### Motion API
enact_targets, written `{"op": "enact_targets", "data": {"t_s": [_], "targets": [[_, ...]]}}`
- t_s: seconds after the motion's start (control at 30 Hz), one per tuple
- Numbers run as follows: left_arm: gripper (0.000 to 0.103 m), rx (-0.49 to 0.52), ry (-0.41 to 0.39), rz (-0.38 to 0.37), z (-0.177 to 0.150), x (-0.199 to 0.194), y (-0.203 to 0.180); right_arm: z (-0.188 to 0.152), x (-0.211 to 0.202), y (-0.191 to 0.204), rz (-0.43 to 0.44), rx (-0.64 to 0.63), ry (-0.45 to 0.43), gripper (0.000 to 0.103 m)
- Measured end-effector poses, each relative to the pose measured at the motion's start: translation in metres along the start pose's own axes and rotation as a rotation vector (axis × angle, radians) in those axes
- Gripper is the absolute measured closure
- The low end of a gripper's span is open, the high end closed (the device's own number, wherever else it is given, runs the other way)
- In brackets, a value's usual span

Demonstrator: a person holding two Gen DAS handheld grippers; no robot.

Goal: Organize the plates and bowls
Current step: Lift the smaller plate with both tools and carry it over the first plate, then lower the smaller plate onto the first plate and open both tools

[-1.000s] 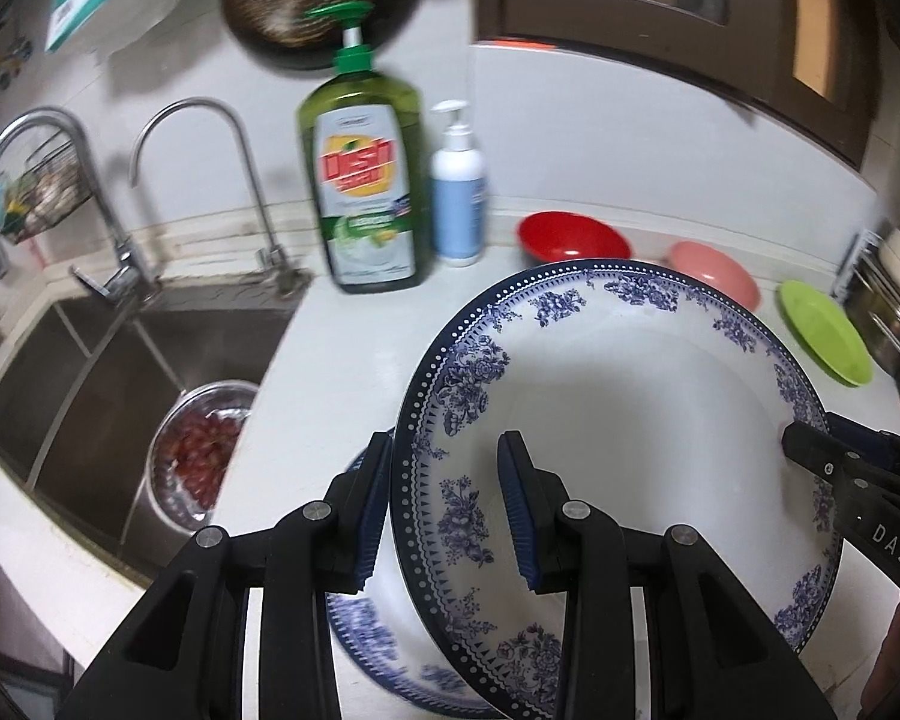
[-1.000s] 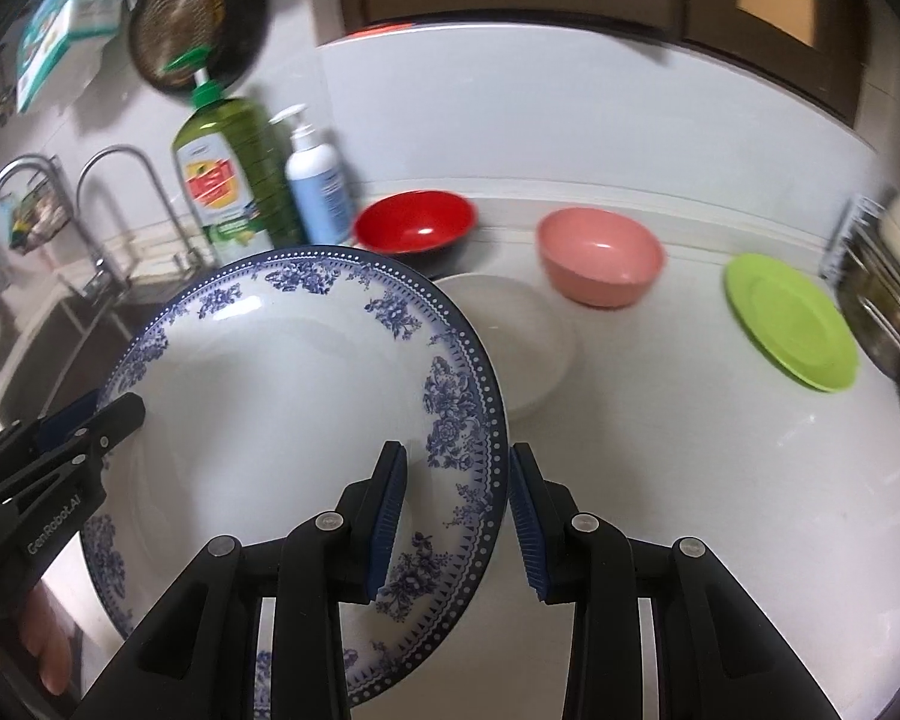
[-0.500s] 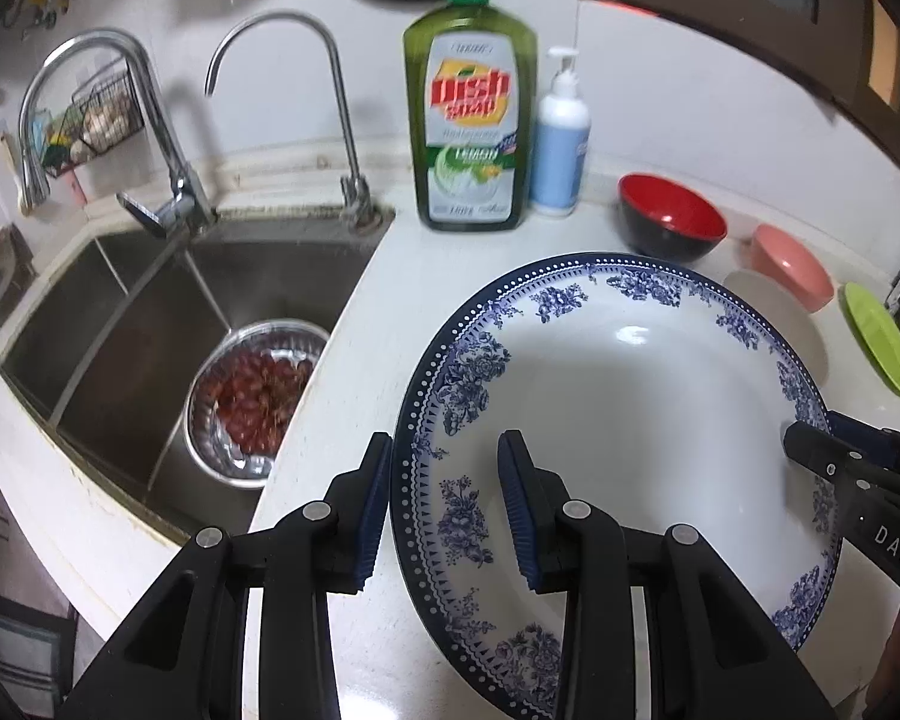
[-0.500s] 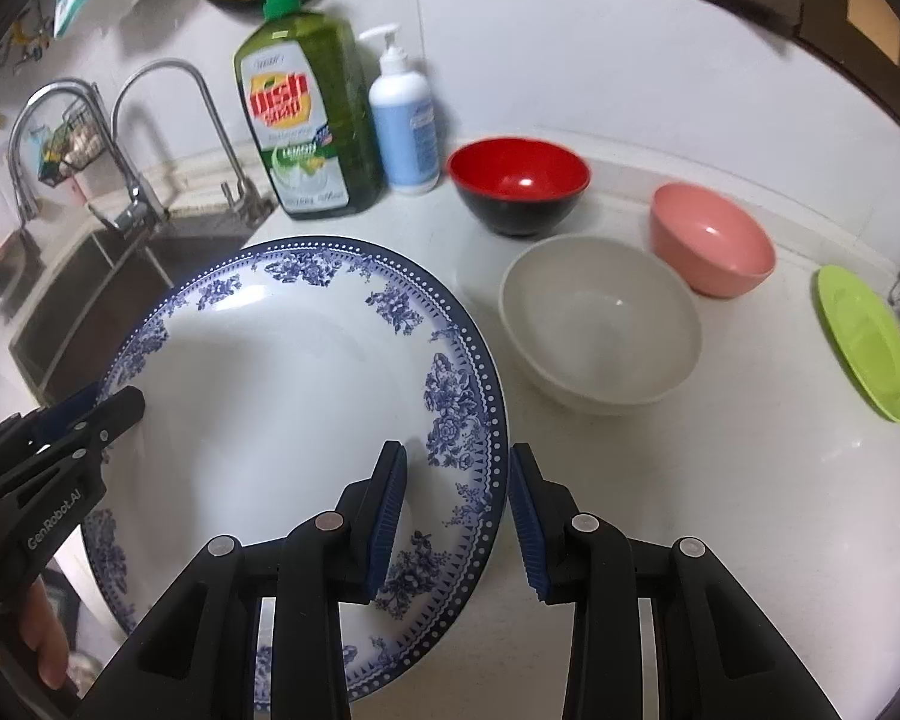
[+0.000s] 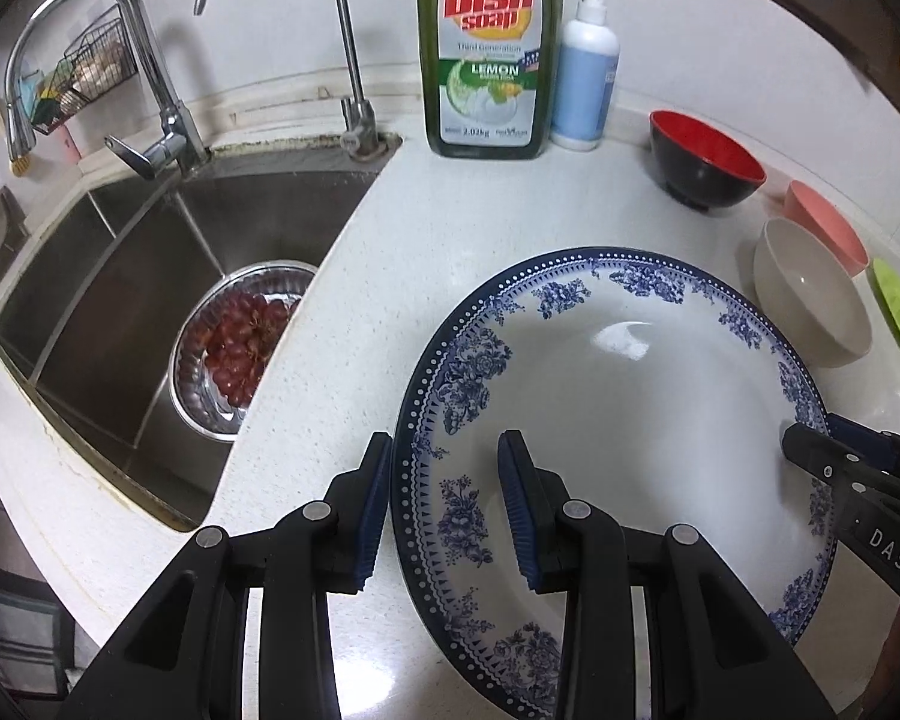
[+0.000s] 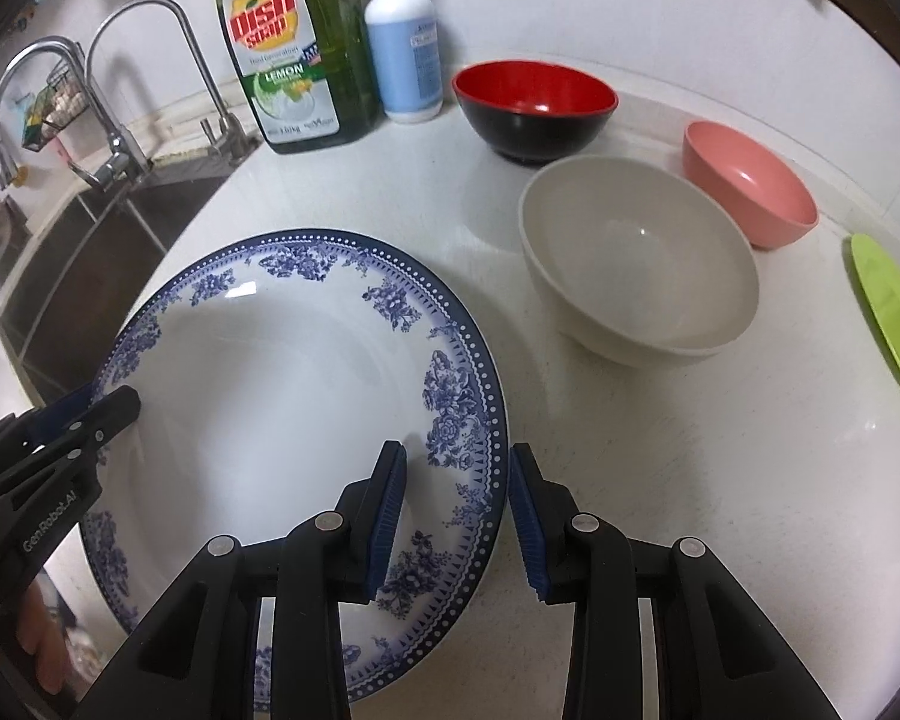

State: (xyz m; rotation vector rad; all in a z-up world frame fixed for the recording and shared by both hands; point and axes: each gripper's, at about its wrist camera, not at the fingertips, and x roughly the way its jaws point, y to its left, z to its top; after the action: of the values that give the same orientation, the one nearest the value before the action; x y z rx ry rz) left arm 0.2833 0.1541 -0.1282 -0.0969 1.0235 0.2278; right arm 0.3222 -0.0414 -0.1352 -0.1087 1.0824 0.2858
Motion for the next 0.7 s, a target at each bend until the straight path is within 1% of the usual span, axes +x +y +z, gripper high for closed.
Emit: {"op": "enact_targets", "data": {"t_s": [0.3,0.7], "targets": [[0.067,-0.017,0.033,0.008,-0.003,0.010,0.001,0.001,0.009,0.003,-0.007,-0.014,0.033,0.067],[0.067,-0.030,0.067,-0.001,-0.005,0.020,0.002,0.001,0.015,0.005,-0.022,-0.030,0.041,0.066]]}}
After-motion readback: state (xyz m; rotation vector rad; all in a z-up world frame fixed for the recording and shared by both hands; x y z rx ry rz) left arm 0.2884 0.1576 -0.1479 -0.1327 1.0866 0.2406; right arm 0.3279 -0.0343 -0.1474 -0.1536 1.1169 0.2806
